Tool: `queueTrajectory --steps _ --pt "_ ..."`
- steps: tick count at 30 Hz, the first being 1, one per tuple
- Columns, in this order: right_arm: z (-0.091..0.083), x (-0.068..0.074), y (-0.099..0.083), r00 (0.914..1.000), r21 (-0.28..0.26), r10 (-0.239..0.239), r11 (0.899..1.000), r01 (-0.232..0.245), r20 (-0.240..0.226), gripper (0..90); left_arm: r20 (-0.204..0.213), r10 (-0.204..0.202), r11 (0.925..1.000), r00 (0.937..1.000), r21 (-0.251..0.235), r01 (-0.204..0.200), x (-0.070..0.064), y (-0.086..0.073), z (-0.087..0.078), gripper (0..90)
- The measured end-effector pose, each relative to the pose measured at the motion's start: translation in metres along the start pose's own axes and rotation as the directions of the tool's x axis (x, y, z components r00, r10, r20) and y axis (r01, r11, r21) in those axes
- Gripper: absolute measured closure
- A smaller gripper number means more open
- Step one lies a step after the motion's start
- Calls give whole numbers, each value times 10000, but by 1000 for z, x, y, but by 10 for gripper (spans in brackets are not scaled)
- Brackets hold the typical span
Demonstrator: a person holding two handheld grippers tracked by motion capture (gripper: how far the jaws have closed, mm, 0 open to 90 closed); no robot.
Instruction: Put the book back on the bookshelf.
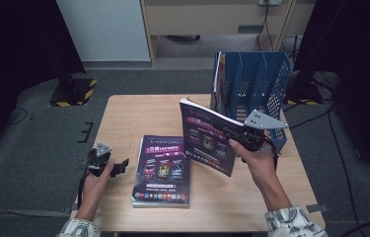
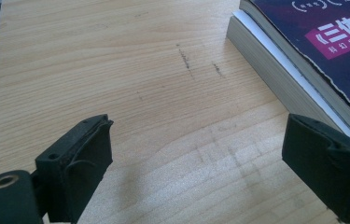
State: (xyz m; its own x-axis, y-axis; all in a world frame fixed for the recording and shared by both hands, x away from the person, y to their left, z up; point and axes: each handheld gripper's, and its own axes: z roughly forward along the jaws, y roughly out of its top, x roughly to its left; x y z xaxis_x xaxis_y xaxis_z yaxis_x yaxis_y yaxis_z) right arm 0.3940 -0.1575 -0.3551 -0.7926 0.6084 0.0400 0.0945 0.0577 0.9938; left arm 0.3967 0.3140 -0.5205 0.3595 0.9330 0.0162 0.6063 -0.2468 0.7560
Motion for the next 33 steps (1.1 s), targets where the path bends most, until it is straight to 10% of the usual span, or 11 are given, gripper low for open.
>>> queueTrajectory --steps 33 --pt "-43 -15 -12 9979 -63 262 9996 -258 586 825 -89 116 9979 9999 638 -110 2 -6 7 70"
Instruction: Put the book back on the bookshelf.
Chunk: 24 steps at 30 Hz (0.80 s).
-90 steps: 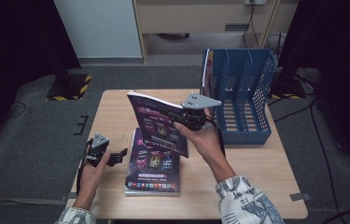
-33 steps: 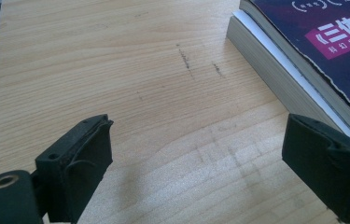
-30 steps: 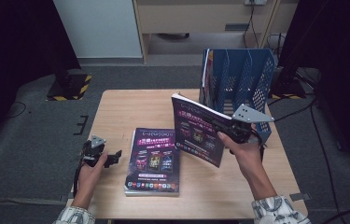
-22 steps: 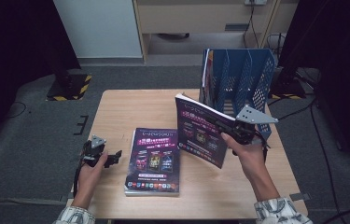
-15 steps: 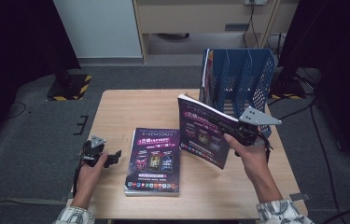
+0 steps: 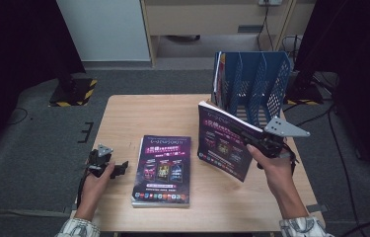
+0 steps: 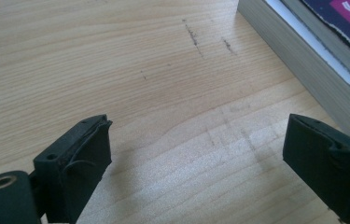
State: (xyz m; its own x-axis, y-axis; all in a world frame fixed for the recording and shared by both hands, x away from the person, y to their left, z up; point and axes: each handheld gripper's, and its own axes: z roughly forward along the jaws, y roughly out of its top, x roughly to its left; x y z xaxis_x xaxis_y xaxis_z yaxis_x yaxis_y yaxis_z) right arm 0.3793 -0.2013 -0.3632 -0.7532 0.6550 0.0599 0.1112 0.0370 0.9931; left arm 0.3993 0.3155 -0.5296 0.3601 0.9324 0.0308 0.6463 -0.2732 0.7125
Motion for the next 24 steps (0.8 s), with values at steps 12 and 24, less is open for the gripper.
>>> queueTrajectory --steps 12,24 --pt "-19 -5 0 9997 -46 37 10000 -36 237 825 -9 87 9996 10000 272 -87 -1 -1 3 62" --pt "-35 -9 2 9988 -140 35 9999 -28 486 825 141 -160 9998 9998 128 159 0 -4 5 39"
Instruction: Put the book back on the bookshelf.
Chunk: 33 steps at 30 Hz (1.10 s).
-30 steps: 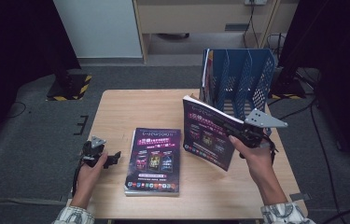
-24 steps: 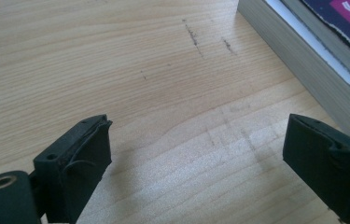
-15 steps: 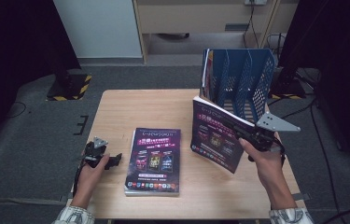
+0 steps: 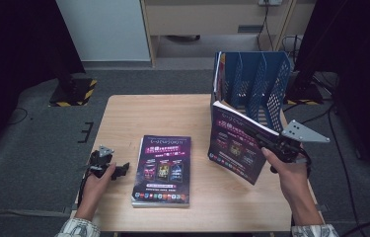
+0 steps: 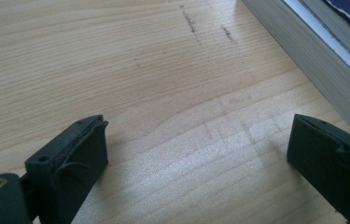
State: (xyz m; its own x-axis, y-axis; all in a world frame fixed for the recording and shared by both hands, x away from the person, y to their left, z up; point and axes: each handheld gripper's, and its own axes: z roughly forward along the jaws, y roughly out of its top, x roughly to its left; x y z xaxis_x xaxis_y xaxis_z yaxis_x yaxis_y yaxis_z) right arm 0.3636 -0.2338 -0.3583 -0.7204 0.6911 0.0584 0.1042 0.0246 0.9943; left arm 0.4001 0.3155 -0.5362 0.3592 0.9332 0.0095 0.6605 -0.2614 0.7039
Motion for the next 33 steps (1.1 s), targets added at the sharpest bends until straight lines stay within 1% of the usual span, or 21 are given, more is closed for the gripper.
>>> queueTrajectory --steps 20,26,33 --pt "-29 -9 1 9989 86 -116 9999 113 444 825 -36 -22 10000 10000 -11 22 -1 0 0 34" --pt "-35 -11 6 9987 63 -127 9999 124 491 825 -42 -29 10000 10000 -5 29 -1 0 0 32" --pt "-39 -9 18 9994 18 -93 10000 93 341 825 -49 -34 10000 10000 -3 34 -1 0 0 31"
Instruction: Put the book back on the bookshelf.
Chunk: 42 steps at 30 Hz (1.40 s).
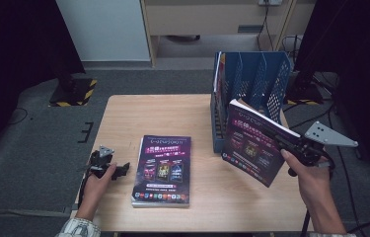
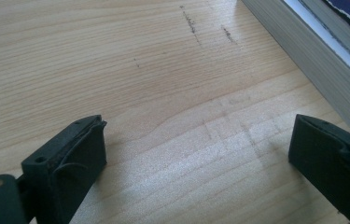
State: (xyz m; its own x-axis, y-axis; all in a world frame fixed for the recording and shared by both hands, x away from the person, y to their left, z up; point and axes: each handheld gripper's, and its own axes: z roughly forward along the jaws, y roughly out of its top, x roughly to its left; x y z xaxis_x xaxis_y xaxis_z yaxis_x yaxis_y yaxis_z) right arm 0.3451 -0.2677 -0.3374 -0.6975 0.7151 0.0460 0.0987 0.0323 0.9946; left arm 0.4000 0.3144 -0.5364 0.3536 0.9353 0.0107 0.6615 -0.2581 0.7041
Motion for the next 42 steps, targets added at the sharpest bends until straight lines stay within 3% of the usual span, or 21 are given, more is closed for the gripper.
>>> queueTrajectory --steps 16,25,42 --pt "9 4 44 9996 10 58 10000 -58 -270 825 8 -1 10000 10000 -8 1 -1 0 0 30" --pt "17 0 58 10000 70 73 9999 -73 3 825 17 -17 10000 10000 -26 17 -1 0 0 30" --pt "20 -6 68 9979 -12 162 9999 -162 621 825 25 -6 10000 10000 -17 6 -1 0 0 30"
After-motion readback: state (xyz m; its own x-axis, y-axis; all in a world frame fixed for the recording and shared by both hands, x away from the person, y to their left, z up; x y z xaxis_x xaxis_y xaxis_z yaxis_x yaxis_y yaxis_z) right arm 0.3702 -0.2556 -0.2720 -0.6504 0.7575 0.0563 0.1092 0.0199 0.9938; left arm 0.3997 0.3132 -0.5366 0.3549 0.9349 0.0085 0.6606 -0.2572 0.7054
